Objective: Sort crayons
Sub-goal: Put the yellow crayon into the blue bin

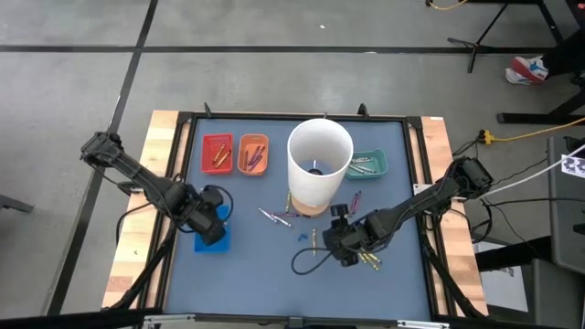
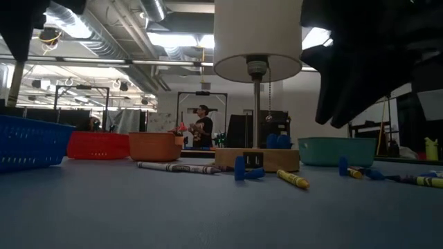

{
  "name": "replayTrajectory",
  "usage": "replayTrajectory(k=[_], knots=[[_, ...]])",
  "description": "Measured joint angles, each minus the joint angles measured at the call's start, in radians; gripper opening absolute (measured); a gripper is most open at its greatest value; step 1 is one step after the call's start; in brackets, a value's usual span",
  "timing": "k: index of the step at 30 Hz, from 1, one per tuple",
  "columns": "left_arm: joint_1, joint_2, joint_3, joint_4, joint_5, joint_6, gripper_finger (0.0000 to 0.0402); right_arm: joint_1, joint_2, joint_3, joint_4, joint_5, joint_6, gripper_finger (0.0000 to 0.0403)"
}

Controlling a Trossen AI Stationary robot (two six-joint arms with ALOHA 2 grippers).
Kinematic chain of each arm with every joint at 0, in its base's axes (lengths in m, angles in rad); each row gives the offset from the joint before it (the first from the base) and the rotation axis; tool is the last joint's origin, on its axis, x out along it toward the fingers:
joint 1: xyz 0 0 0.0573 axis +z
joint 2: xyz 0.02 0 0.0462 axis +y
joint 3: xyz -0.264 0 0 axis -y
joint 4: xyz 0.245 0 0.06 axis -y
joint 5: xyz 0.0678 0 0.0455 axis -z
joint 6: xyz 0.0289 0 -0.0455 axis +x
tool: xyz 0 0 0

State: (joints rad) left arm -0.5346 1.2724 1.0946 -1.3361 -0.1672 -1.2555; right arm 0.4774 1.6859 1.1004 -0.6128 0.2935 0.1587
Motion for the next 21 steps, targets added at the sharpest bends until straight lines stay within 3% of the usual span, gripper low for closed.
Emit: replayTrajectory(k=[13, 21], knots=[[-0.012, 0.0, 0.0, 0.004, -0.033, -0.104, 0.0079, 0.0, 0.0, 0.0, 0.122, -0.003, -0.116, 0.0121], [-0.012, 0.001, 0.0, 0.009, -0.099, -0.104, 0.01, 0.0, 0.0, -0.001, 0.203, -0.098, -0.294, 0.0121]])
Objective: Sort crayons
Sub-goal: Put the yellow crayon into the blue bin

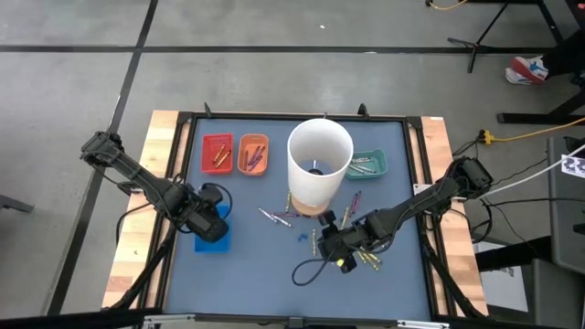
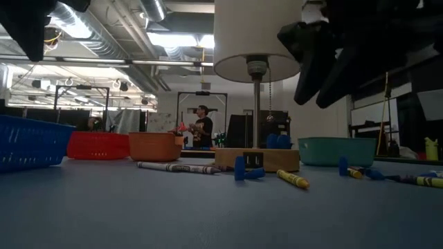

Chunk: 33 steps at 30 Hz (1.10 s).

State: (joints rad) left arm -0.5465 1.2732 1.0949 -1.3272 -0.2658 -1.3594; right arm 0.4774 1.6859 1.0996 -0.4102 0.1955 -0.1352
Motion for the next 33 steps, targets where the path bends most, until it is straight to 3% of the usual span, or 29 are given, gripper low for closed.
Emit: replayTrajectory(k=[17, 33], knots=[[0.0, 0.0, 0.0, 0.004, -0.058, 0.0, 0.0101, -0.008, 0.001, 0.0, 0.027, -0.06, -0.403, 0.0121], [0.0, 0.0, 0.0, 0.005, -0.064, 0.0, 0.0101, -0.101, 0.054, 0.0, 0.05, -0.151, -0.428, 0.0121]])
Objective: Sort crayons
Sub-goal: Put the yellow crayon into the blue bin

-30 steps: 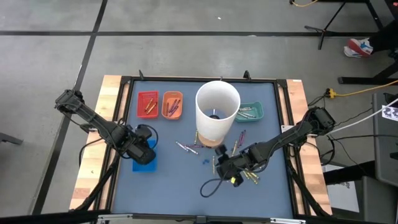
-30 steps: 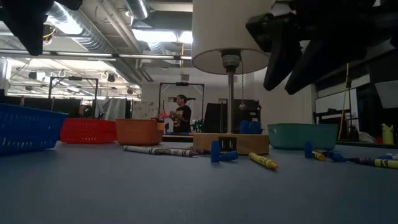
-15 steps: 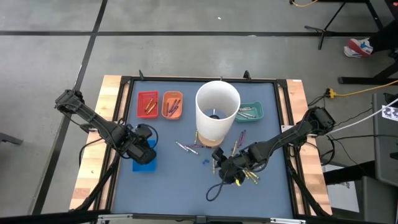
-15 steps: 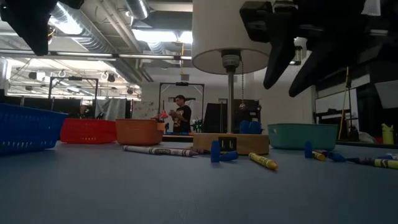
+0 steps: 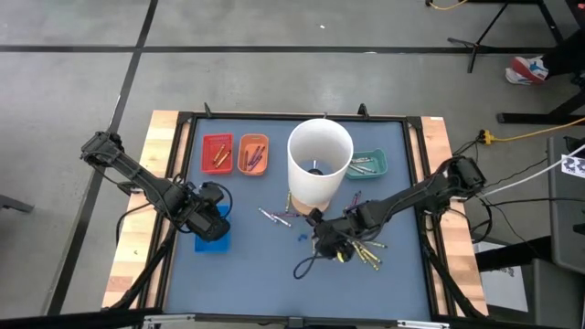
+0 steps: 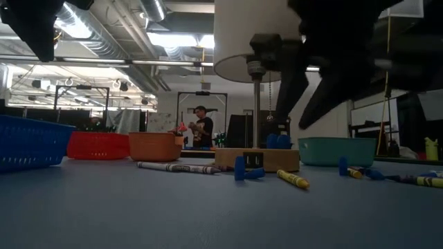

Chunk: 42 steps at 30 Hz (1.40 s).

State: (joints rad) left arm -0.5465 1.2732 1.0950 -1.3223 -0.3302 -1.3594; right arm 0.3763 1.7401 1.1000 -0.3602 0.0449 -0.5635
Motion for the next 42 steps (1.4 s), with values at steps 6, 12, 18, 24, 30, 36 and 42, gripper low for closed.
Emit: replayTrajectory(k=[6, 12, 18, 24, 30, 36, 42], knots=[[0.0, 0.001, 0.0, 0.009, -0.001, 0.0, 0.0101, 0.002, 0.1, 0.0, 0.017, -0.003, -0.075, 0.0121], [0.0, 0.001, 0.0, 0.015, -0.002, 0.0, 0.0101, 0.001, 0.157, 0.005, 0.028, 0.013, -0.078, 0.0121], [0.0, 0.001, 0.0, 0.02, -0.003, 0.0, 0.0101, 0.002, 0.157, 0.004, 0.025, 0.014, -0.075, 0.0118], [0.0, 0.001, 0.0, 0.026, -0.003, 0.0, 0.0101, 0.002, 0.157, 0.003, 0.017, -0.003, -0.072, 0.0076], [0.0, 0.001, 0.0, 0.027, -0.003, 0.0, 0.0101, 0.002, 0.157, 0.002, 0.015, -0.005, -0.072, 0.0025], [0.0, 0.001, 0.0, 0.057, -0.004, 0.0, 0.0101, 0.003, 0.157, 0.002, 0.015, -0.004, -0.071, 0.0012], [0.0, 0.001, 0.0, 0.17, -0.078, 0.063, 0.0101, 0.003, 0.159, 0.007, 0.011, -0.004, -0.07, 0.0019]])
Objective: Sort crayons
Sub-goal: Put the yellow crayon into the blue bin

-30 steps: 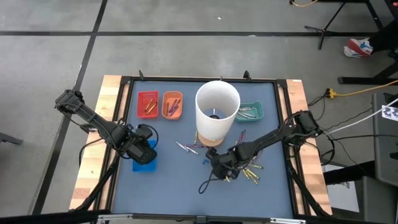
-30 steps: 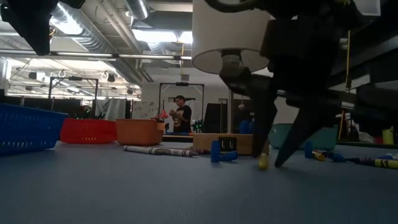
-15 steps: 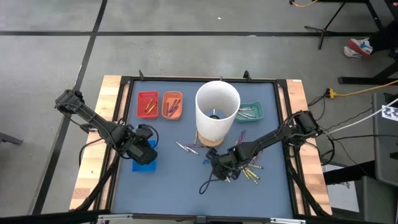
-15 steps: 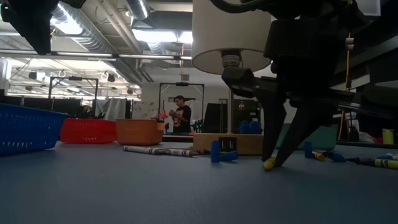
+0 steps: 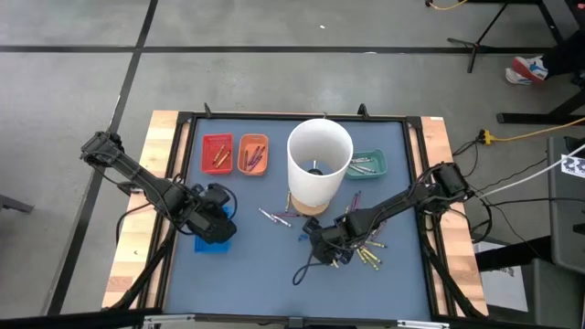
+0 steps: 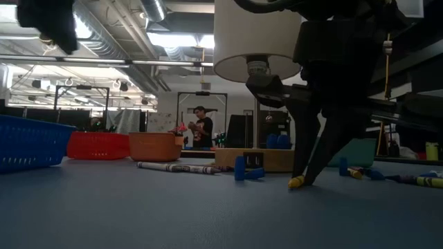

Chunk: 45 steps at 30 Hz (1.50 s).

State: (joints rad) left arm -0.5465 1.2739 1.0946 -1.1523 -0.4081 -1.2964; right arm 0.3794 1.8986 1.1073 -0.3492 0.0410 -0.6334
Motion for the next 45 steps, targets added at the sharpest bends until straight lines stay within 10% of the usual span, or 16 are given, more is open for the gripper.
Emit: replayTrajectory(k=[19, 45], knots=[[0.0, 0.152, 0.0, 0.496, -0.081, 0.464, 0.0101, 0.0, 0.005, 0.248, 0.009, 0.189, 0.225, 0.0016], [0.0, 0.294, 0.0, 0.672, -0.081, 0.592, 0.0101, -0.001, 0.002, 0.295, 0.124, 0.239, 0.528, 0.0017]])
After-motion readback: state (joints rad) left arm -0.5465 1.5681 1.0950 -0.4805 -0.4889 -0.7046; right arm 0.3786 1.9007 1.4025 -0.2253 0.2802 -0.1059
